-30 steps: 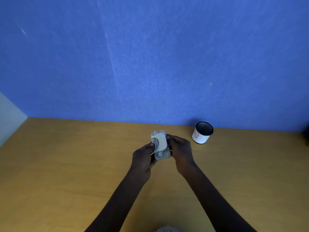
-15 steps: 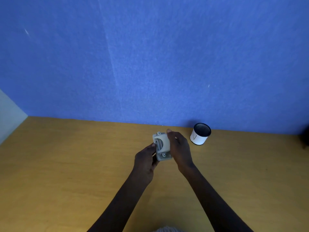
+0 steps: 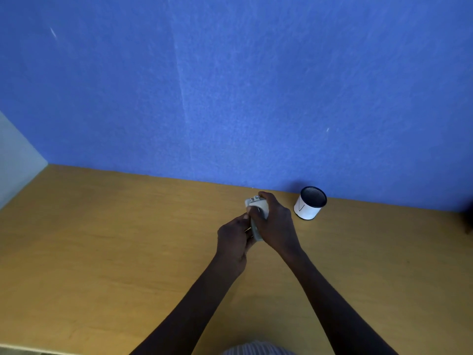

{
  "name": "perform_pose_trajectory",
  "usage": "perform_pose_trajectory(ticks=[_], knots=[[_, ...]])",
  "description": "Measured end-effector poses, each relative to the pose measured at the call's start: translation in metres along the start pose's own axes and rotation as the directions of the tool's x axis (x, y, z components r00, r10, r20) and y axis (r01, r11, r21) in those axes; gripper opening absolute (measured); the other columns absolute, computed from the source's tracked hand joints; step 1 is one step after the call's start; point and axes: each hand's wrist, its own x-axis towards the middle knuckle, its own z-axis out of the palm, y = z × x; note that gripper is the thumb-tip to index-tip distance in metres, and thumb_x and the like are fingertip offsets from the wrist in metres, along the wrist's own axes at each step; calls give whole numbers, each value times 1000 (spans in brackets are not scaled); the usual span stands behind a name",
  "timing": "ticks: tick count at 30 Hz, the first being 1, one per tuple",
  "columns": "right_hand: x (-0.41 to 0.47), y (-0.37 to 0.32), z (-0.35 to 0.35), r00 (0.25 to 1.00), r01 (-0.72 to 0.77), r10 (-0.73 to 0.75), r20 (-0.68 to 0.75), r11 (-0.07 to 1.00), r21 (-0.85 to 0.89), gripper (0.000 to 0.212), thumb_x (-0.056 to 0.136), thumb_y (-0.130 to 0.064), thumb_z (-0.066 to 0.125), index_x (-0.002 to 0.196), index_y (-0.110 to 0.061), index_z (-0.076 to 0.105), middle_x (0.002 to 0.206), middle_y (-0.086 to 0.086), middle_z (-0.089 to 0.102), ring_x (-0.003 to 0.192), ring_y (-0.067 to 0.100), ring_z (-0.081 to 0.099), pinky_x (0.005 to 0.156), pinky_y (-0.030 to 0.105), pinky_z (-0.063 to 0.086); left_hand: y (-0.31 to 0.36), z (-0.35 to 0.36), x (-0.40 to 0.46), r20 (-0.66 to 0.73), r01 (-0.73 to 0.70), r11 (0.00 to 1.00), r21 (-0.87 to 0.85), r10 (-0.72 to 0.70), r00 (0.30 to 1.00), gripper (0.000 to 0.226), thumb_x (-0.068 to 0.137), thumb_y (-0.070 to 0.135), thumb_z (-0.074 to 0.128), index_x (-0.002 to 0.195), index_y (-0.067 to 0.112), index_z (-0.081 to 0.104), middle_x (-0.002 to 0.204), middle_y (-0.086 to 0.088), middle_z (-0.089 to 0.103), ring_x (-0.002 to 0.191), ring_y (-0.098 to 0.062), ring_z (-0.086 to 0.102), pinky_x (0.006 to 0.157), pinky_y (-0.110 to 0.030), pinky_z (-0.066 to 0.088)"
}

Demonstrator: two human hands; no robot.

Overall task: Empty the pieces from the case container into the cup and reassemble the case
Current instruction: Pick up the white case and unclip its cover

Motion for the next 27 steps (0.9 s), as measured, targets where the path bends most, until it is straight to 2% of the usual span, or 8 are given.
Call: perform_pose_trajectory(ticks=[3, 10, 13, 15, 19, 23, 25, 27], knots=[[1, 1, -1, 1000, -10, 10, 11, 999, -38, 45, 92, -29, 59, 134, -15, 53, 119, 12, 69, 104, 30, 66, 85, 46, 56, -2, 2, 1, -71, -24, 998, 60, 28, 997, 21, 94, 11, 57, 103, 4, 75, 99, -16, 76, 94, -28, 73, 70, -33, 60], [3, 2, 1, 1000, -4, 5, 23, 999, -38, 40, 92, -27, 59, 131, -15, 55, 115, 14, 70, 96, 28, 68, 81, 46, 57, -6, 4, 3, -141, -41, 996, 79, 52, 989, 25, 94, 9, 56, 81, 14, 77, 85, -10, 78, 84, -25, 75, 76, -41, 62], [4, 4, 2, 999, -13, 13, 33, 1000, -10, 40, 92, -25, 60, 130, -15, 56, 116, 13, 69, 94, 25, 67, 74, 37, 57, -5, 3, 4, -141, -1, 999, 44, 7, 990, 22, 92, 7, 58, 82, 11, 77, 86, -12, 78, 80, -24, 75, 66, -34, 61], [6, 5, 3, 999, -17, 17, 42, 1000, 8, 39, 91, -24, 60, 130, -16, 57, 115, 11, 68, 89, 20, 65, 65, 25, 52, -4, 2, 4, -133, 26, 999, 22, -23, 991, 16, 91, 8, 60, 89, 6, 76, 93, -16, 77, 86, -26, 75, 69, -35, 62], [6, 4, 4, 998, -1, -1, 64, 1000, 28, 39, 91, -25, 62, 129, -16, 57, 110, 6, 68, 78, 4, 58, 53, 5, 38, 3, 0, 4, -109, 22, 999, -26, -25, 994, 22, 93, 28, 63, 100, 12, 75, 96, -10, 78, 90, -27, 75, 68, -37, 61], [6, 1, 5, 997, 18, -21, 81, 999, 31, 40, 90, -26, 63, 129, -17, 58, 105, 5, 68, 71, -1, 58, 51, 4, 40, 10, -1, 7, -129, 24, 999, -46, -30, 991, 21, 92, 30, 62, 96, 15, 77, 91, -4, 79, 84, -25, 76, 66, -35, 60], [6, 1, 5, 996, 34, -35, 87, 999, 12, 40, 90, -27, 63, 128, -17, 59, 106, 7, 70, 74, 4, 60, 55, 7, 41, 11, -1, 9, -137, 31, 998, -51, -38, 990, 20, 92, 28, 62, 94, 14, 77, 91, -5, 79, 87, -23, 75, 69, -35, 60], [6, 1, 5, 996, 40, -40, 85, 999, -5, 41, 89, -28, 63, 129, -17, 59, 109, 9, 71, 81, 13, 64, 62, 19, 48, 11, -2, 11, -144, 26, 998, -49, -33, 989, 18, 92, 24, 62, 92, 13, 76, 91, -7, 79, 88, -21, 75, 71, -34, 61]])
